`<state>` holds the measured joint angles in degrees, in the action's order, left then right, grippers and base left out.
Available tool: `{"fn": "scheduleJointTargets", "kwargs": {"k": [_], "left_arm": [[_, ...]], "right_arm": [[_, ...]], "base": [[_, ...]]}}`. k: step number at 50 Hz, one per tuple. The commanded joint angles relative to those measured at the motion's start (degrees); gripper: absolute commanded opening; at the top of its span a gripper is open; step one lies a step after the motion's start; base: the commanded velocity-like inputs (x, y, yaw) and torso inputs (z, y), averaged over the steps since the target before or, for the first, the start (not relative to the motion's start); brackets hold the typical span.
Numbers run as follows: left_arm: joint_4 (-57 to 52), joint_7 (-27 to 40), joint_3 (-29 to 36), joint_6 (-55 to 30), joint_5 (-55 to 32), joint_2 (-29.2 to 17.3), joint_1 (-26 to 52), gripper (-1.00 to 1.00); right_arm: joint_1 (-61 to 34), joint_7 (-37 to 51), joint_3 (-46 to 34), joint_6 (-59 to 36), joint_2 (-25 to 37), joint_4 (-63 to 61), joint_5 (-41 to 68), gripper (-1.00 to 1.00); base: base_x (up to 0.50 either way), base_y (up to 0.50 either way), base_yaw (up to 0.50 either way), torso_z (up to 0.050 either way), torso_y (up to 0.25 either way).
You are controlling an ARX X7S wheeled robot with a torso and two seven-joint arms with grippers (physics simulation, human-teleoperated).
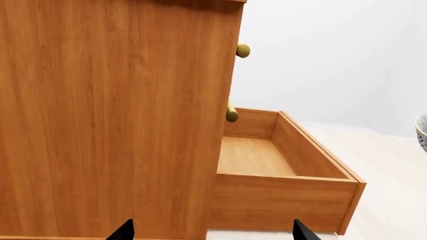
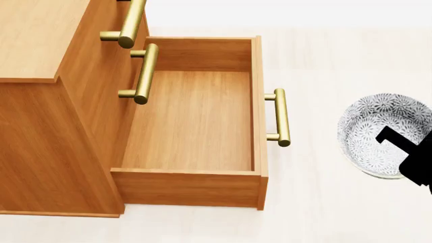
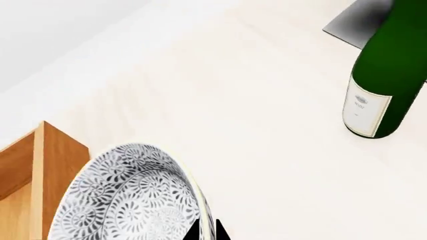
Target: Put the bowl in the bottom drawer of the cabinet and close it.
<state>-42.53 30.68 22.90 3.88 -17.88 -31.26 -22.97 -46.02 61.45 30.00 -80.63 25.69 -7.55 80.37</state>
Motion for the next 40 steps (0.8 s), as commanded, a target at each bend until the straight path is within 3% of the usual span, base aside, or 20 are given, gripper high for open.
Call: {"fn": "scheduleJointTargets", "kwargs": {"k": [1, 15, 23, 40], "left_arm": [[0.3, 0.1, -0.2, 0.4, -0.3, -0.2, 0.1, 1.00], [0.8, 0.0, 0.4, 0.5, -0.1, -0.1, 0.2, 1.00], [1.2, 0.0, 0.3, 1.0, -0.2, -0.1, 0.2, 1.00], [1.3, 0.2, 0.2, 1.3, -0.6, -0.4, 0.2, 1.00]], "right_arm": [[-12.0, 4.5, -4.9, -1.2, -0.4, 7.8, 2.2, -1.00], [-20.7, 6.9, -11.9, -3.9, -1.1, 15.0, 2.7, -1.00], [-29.2, 10.8, -19.9, -7.2, -1.5, 23.6, 1.0, -1.00], [-45.7, -1.6, -40.4, -6.9, -3.1, 39.3, -6.2, -1.00]], "base": [[0.00, 0.00, 0.00, 0.000, 0.000], [0.00, 0.00, 0.00, 0.000, 0.000], [0.00, 0.00, 0.00, 0.000, 0.000], [0.00, 0.00, 0.00, 0.000, 0.001]]}}
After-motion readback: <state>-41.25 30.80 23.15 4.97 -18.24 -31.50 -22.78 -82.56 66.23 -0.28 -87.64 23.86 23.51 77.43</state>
